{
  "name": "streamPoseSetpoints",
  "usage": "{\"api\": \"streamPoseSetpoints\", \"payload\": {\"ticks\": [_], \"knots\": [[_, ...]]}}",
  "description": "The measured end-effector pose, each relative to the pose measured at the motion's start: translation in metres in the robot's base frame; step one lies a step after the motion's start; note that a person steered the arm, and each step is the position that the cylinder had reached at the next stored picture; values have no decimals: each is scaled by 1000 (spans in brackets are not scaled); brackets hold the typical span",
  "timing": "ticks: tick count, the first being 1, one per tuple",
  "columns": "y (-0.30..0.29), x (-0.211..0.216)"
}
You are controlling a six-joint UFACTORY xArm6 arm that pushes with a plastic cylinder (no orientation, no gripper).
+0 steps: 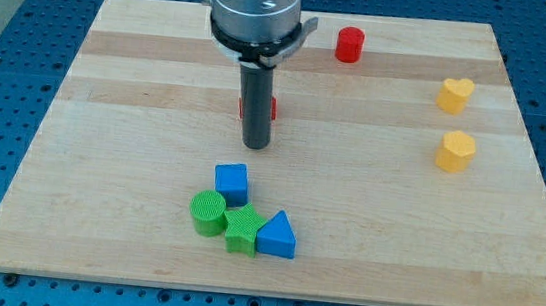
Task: Move the red circle horizontal to the red star
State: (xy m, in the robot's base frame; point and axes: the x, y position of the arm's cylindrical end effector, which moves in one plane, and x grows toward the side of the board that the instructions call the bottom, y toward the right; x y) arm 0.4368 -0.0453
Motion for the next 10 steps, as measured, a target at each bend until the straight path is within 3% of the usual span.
{"api": "streamPoseSetpoints", "payload": {"ticks": [1, 3, 4, 5, 6, 8, 9, 10], "knots": [[-16, -59], [-7, -47], [36, -17], [42, -17], [132, -75], [184, -97], [211, -193], [210, -242]]}}
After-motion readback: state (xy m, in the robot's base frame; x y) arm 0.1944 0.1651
